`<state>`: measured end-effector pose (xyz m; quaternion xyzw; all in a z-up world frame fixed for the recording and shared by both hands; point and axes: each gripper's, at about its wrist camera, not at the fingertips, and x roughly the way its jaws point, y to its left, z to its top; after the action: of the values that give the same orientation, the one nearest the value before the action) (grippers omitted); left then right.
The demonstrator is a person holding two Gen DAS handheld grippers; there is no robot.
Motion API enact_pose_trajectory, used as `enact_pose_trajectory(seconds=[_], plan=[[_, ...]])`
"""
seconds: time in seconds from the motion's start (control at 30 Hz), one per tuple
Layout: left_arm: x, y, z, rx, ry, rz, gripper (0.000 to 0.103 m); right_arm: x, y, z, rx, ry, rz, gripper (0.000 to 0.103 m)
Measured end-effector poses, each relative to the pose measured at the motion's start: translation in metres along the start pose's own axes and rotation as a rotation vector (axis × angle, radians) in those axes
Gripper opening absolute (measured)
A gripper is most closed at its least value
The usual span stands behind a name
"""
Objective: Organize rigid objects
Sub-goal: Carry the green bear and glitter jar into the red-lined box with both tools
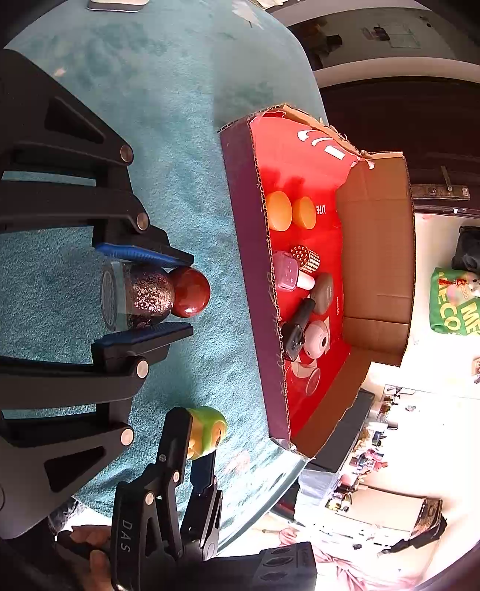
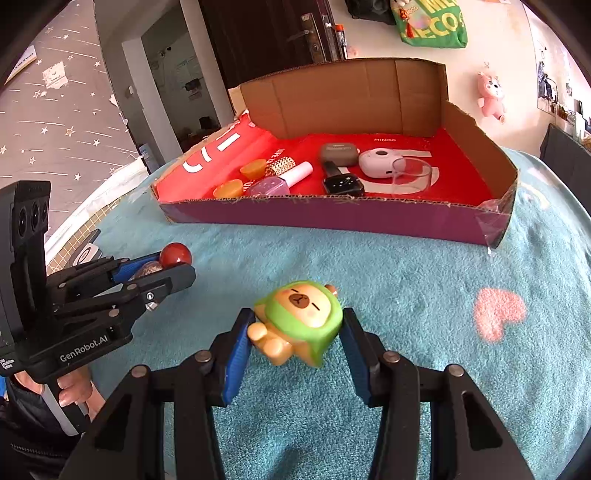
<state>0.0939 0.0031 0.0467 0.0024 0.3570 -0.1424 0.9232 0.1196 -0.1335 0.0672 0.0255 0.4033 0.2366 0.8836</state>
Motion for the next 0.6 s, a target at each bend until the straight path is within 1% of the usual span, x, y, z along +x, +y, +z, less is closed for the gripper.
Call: enact_pose_trajectory(seconds=[0.2, 0.33, 0.4, 0.47, 0.53, 0.57, 0.6], plan=[[-0.001, 0.001, 0.004, -0.004, -0.003, -0.007, 0.029, 0.0, 0.001, 0.001, 0.0, 0.001, 0.005, 0.05], [-0.007, 0.001, 0.025, 0.01, -0.018, -0.033, 0.029, -0.007, 0.0, 0.014, -0.005, -0.03, 0.029, 0.05], [-0.008, 0.002, 0.047, 0.032, -0.034, -0.045, 0.029, -0.013, -0.002, 0.032, -0.012, -0.064, 0.036, 0.05], [-0.004, 0.005, 0.071, 0.048, -0.045, -0.062, 0.029, -0.019, -0.006, 0.058, -0.03, -0.1, 0.027, 0.05], [0.008, 0.01, 0.099, 0.061, -0.035, -0.047, 0.029, -0.02, -0.013, 0.084, -0.036, -0.119, 0.023, 0.05], [0.016, 0.013, 0.111, 0.069, -0.031, -0.041, 0.029, -0.016, -0.019, 0.105, -0.038, -0.122, 0.015, 0.05], [0.025, 0.016, 0.123, 0.077, -0.025, -0.038, 0.029, -0.012, -0.023, 0.119, -0.045, -0.123, 0.003, 0.05]])
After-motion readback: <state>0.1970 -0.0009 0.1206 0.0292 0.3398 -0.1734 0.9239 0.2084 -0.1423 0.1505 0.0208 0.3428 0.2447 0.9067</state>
